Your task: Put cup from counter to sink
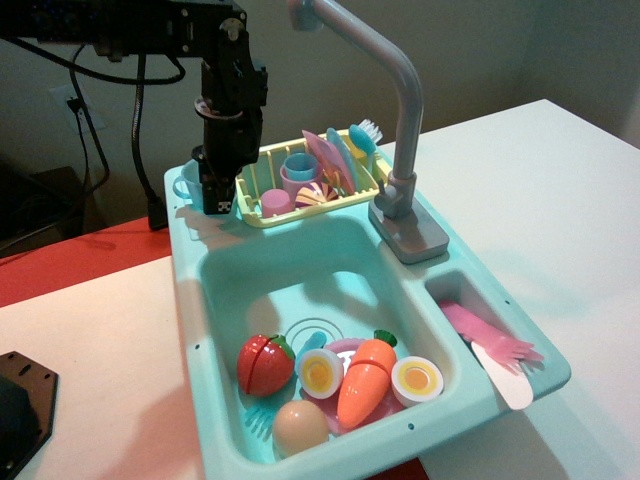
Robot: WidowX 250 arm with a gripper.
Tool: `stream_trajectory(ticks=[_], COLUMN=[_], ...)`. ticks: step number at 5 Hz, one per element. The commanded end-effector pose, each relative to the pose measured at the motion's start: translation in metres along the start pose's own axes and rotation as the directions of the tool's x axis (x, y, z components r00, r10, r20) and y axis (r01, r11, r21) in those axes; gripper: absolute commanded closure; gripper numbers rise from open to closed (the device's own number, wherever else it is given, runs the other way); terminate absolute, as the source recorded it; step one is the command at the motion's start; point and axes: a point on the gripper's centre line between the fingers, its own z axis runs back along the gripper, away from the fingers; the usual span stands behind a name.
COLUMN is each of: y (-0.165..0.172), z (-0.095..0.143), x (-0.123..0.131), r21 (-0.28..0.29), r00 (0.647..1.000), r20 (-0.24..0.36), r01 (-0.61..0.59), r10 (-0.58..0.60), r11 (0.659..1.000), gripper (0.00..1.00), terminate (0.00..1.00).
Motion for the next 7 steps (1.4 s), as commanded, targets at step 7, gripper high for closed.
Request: stream_trajectory(ticks=[7], y=[-0.074], z=[0.071], x=[0.053], r21=[-0.007], r00=[0.97], r20=[0.206], r01=[0.13], r10=[-0.126], r11=[0.992], gripper=[1.0], terminate=[0.0])
